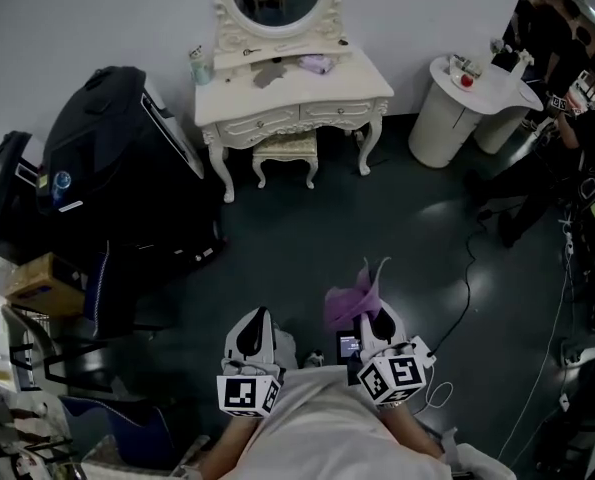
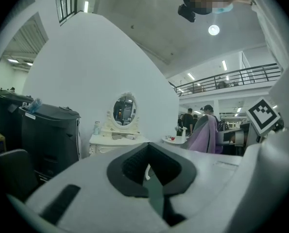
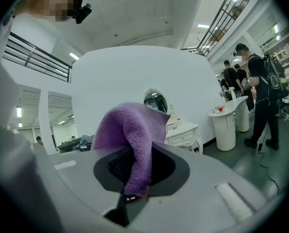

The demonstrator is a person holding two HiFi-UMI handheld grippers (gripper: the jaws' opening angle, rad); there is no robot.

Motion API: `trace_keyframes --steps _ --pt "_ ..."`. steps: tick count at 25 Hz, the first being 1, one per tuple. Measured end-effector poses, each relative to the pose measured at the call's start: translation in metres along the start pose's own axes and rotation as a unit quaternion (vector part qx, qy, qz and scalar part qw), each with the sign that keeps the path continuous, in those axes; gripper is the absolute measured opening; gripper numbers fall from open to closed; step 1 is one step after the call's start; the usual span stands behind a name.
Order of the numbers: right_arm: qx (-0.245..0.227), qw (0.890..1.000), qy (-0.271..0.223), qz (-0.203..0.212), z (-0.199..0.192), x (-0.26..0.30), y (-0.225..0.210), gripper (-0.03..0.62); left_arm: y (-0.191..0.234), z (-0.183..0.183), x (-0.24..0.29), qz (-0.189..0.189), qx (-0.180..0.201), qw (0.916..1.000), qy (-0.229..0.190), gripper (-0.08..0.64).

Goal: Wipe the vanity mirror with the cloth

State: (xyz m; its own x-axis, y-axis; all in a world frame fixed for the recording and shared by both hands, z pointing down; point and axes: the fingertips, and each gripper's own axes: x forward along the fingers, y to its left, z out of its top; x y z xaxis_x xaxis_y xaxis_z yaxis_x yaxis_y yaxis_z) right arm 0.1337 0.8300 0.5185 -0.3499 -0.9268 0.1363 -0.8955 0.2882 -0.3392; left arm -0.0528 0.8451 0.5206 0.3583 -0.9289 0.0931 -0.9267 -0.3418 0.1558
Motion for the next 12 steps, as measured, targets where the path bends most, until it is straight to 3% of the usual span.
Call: trace_keyframes --steps 6,12 --pt "-0.013 1.0 -0.016 0.007 0.013 0.041 -0.001 0.06 0.024 0.011 0.036 0.002 0.005 0.9999 -0.013 0.002" --pt "-0.029 0.999 -0.012 0.004 0.034 0.107 -0.013 0.06 0.049 0.026 0.115 -0.018 -0.002 0.9997 -0.019 0.002"
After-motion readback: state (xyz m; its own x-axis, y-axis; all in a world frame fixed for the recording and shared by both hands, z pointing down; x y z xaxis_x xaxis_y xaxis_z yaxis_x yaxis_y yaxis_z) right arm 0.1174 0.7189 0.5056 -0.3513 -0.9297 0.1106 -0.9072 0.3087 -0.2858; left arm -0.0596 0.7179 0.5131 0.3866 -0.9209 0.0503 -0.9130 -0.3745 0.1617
